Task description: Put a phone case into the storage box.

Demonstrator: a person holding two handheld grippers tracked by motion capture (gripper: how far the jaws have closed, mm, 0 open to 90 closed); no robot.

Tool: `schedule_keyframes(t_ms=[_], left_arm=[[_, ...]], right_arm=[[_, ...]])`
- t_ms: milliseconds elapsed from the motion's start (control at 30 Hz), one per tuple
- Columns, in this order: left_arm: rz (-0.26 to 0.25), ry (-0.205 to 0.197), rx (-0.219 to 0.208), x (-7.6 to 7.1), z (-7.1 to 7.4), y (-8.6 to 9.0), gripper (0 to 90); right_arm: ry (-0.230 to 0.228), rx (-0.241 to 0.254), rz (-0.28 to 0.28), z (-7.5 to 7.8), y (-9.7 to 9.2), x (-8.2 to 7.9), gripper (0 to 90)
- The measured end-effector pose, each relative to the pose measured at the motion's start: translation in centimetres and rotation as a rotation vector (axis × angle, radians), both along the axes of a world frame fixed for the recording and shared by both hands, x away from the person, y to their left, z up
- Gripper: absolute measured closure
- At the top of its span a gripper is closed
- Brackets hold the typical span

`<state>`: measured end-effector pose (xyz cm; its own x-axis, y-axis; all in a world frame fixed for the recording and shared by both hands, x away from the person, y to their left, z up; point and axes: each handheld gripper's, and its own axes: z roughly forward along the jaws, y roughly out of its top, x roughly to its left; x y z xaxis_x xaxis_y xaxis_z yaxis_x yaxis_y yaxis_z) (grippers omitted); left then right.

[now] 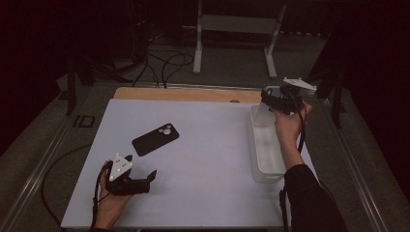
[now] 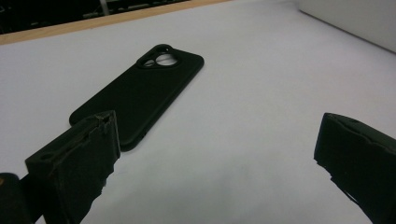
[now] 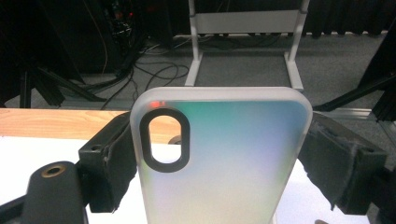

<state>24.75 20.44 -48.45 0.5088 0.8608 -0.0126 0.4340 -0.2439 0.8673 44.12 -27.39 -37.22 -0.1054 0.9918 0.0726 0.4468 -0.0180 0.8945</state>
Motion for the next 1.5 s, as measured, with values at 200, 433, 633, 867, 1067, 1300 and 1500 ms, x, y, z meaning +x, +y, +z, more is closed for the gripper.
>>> schedule_keyframes(t_ms=[200, 433, 633, 867, 1067, 1300, 1500], left_arm=[[0.000, 0.000, -0.001, 0.0, 0.0, 0.0, 0.7], [-0.003, 0.001, 0.002, 0.0, 0.0, -0.1, 0.7], [-0.002, 0.001, 0.000, 0.0, 0.0, 0.0, 0.6], [-0.002, 0.001, 0.000, -0.1, 0.0, 0.0, 0.7], [-0.003, 0.001, -0.001, -0.1, 0.0, 0.0, 0.7], [-0.003, 0.001, -0.001, -0.1, 0.0, 0.0, 0.7], [-0.003, 0.002, -0.001, -0.1, -0.1, -0.1, 0.7]], right_arm=[[0.010, -0.010, -0.001, -0.7, 0.1, 0.4, 17.0], [0.027, -0.018, -0.010, -1.6, 0.2, 0.8, 17.0], [0.046, -0.014, -0.016, -2.5, 0.4, 1.2, 17.0], [0.067, -0.031, -0.019, -3.3, 0.4, 1.4, 16.9], [0.084, -0.056, -0.016, -3.9, 0.6, 1.6, 16.9], [0.106, -0.066, -0.010, -4.6, 1.0, 1.7, 16.9], [0.117, -0.073, -0.008, -5.2, 1.2, 1.9, 16.9]])
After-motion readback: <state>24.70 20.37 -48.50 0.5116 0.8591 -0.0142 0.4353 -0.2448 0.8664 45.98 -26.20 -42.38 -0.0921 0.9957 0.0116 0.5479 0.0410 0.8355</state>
